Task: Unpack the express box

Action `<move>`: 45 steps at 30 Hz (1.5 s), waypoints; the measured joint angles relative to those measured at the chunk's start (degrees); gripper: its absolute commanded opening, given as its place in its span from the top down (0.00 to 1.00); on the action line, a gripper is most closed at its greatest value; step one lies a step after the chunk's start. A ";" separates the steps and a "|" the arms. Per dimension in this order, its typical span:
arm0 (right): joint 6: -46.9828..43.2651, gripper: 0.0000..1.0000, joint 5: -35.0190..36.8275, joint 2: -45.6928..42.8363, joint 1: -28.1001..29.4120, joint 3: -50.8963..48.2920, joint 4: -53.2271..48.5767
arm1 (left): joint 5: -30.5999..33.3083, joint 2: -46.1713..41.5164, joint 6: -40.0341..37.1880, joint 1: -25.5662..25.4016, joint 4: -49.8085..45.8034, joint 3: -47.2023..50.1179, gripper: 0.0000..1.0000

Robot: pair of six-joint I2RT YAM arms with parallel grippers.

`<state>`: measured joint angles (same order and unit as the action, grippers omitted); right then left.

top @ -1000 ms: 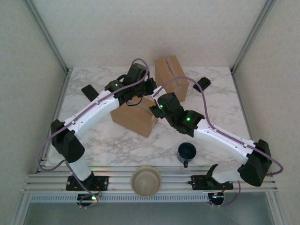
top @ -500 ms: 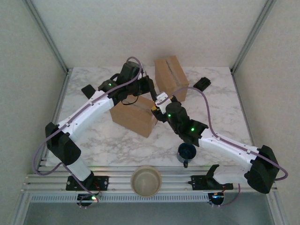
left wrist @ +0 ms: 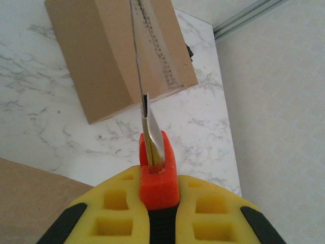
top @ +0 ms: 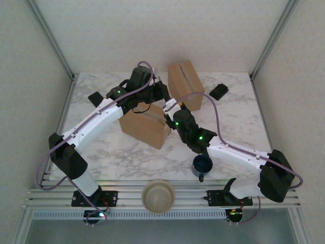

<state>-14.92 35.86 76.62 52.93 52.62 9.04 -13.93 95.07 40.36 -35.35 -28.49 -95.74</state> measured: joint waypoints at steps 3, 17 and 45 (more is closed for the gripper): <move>-0.79 0.57 0.85 0.11 0.17 0.00 1.03 | 0.00 0.00 0.26 0.00 0.50 0.00 1.00; -2.29 0.44 2.03 0.11 0.26 2.27 1.20 | -0.02 0.00 0.44 0.00 0.00 -0.02 1.00; 21.20 1.00 -43.78 -10.97 -25.53 11.63 -19.06 | -1.20 -25.73 -14.58 0.59 18.18 21.35 0.06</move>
<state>6.28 -7.92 65.65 27.40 64.25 -10.02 -15.14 69.34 25.78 -34.76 -10.31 -74.39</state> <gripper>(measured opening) 0.214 0.926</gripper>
